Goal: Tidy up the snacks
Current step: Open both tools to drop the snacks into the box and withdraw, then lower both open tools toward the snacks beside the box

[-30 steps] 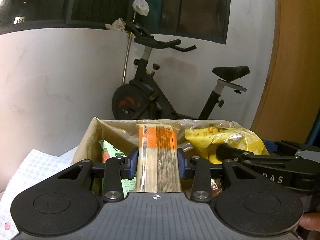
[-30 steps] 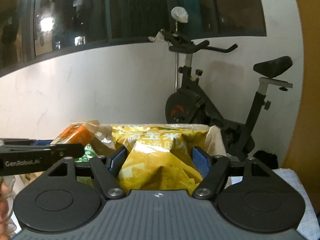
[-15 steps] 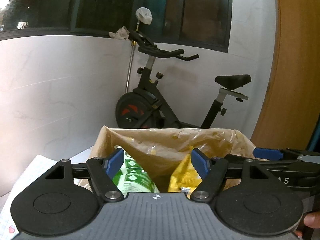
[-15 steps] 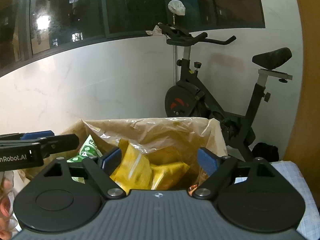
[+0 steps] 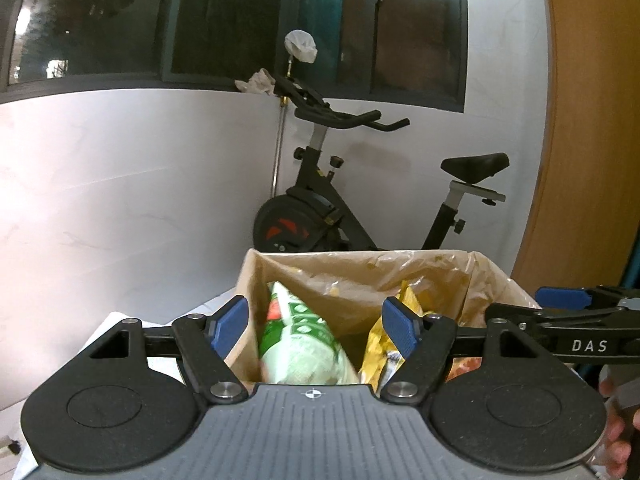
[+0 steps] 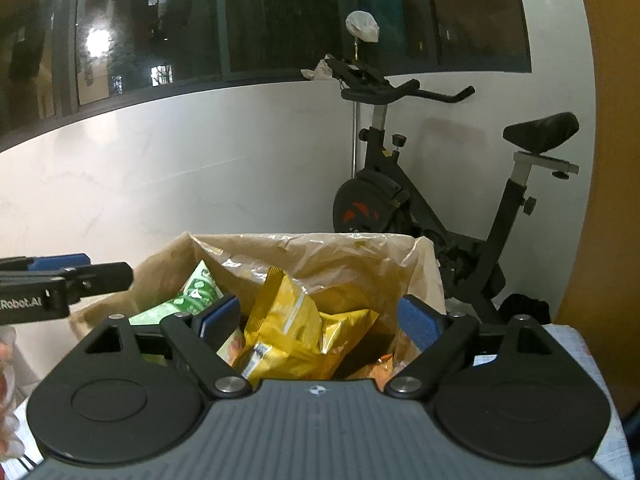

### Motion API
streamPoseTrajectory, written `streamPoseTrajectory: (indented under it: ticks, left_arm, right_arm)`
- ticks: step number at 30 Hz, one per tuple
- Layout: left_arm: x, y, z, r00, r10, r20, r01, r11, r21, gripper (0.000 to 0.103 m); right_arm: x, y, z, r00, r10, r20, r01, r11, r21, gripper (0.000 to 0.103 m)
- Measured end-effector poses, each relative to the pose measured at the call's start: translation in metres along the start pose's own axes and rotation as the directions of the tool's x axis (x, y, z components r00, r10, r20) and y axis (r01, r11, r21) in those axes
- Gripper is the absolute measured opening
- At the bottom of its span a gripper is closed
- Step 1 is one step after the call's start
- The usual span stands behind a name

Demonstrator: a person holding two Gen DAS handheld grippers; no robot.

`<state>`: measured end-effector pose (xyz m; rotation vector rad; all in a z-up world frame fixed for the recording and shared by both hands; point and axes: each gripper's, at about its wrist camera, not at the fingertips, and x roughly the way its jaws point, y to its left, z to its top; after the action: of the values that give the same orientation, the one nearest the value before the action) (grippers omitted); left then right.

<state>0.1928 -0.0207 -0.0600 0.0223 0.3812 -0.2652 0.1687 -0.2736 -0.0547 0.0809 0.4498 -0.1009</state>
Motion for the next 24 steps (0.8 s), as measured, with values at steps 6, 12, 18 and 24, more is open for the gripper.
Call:
streamPoseTrajectory:
  ticks: [6, 12, 18, 24]
  left_arm:
    - [-0.025, 0.01, -0.006, 1.0, 0.017, 0.014, -0.017, 1.0, -0.02, 0.076]
    - [-0.041, 0.012, -0.016, 0.999, 0.024, 0.023, -0.023, 0.999, -0.022, 0.076]
    - [-0.055, 0.009, -0.034, 1.0, 0.012, 0.02, -0.012, 1.0, -0.024, 0.076]
    - [-0.067, 0.005, -0.06, 1.0, -0.008, 0.0, 0.008, 0.999, -0.031, 0.076]
  right_arm:
    - [-0.022, 0.004, -0.01, 1.0, -0.01, 0.02, 0.01, 1.0, -0.013, 0.088]
    - [-0.042, 0.005, -0.019, 0.999, -0.017, 0.034, 0.017, 1.0, -0.008, 0.088]
    - [-0.062, 0.007, -0.031, 0.998, -0.029, 0.049, 0.03, 0.999, -0.017, 0.088]
    - [-0.08, 0.008, -0.051, 0.997, -0.045, 0.065, 0.046, 0.999, -0.016, 0.088]
